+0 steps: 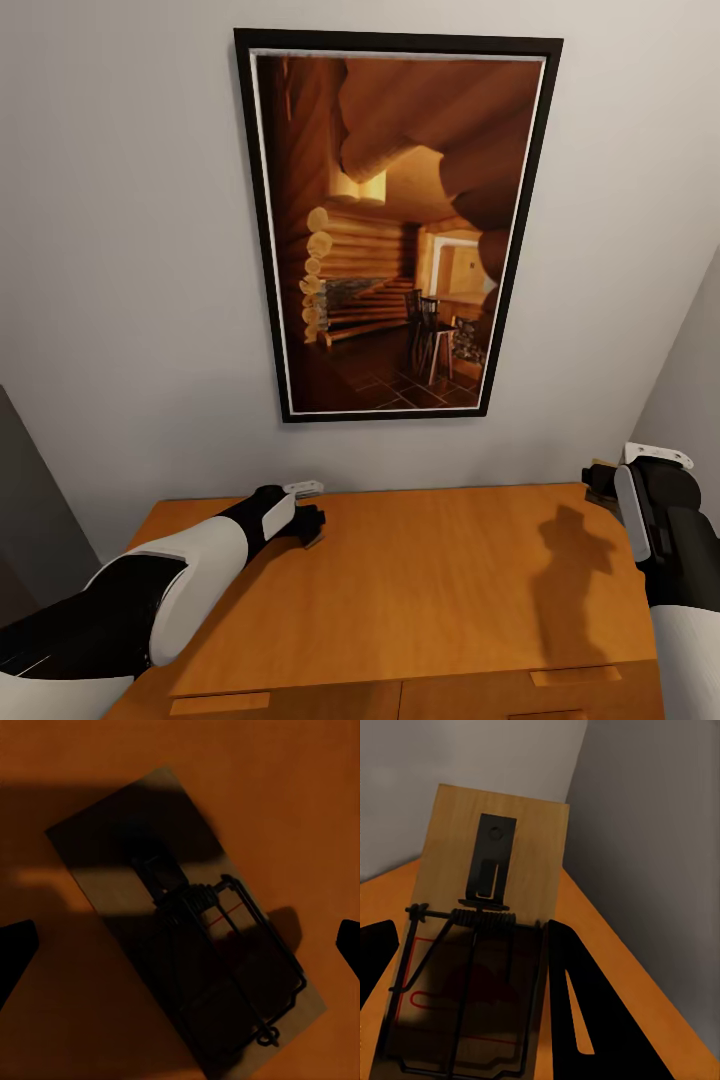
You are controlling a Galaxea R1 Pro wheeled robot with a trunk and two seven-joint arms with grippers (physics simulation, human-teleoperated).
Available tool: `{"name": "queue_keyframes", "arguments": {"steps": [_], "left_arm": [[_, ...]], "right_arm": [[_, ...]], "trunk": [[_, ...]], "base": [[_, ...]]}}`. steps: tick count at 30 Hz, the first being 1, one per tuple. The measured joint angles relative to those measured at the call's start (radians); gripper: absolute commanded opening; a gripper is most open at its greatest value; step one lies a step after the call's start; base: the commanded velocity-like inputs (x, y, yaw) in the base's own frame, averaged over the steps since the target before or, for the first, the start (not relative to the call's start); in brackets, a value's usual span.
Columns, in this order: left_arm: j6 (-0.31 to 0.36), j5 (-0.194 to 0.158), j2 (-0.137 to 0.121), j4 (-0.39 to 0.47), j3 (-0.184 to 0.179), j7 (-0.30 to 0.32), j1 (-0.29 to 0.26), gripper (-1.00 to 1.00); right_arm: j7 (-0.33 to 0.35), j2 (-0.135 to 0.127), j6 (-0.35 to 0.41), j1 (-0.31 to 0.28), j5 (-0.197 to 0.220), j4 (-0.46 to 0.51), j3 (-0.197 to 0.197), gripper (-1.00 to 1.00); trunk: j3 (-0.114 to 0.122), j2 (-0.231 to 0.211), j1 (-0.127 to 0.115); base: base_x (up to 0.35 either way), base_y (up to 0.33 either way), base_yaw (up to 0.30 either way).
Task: Take the four mousetraps from the cabinet in the bathroom and place them on the bathroom floor. Make sure all four end up on the same floor surface, and ensure that at least two of them are either under or directly next to the same bathroom sink.
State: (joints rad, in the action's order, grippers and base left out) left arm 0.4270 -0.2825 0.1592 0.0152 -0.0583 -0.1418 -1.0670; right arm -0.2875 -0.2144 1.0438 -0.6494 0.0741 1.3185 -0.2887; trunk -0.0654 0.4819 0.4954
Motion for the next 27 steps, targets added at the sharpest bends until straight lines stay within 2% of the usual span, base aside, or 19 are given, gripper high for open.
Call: {"name": "queue_keyframes", "arguments": {"steps": [27], "left_arm": [[-0.001,0.000,-0.001,0.000,0.000,-0.001,0.000,1.00]], "right_arm": [[0.000,0.000,0.000,0.000,0.007,0.000,0.001,-1.00]], "trunk": [[0.000,0.000,0.000]], "base": [[0.000,0.000,-0.003]]}}
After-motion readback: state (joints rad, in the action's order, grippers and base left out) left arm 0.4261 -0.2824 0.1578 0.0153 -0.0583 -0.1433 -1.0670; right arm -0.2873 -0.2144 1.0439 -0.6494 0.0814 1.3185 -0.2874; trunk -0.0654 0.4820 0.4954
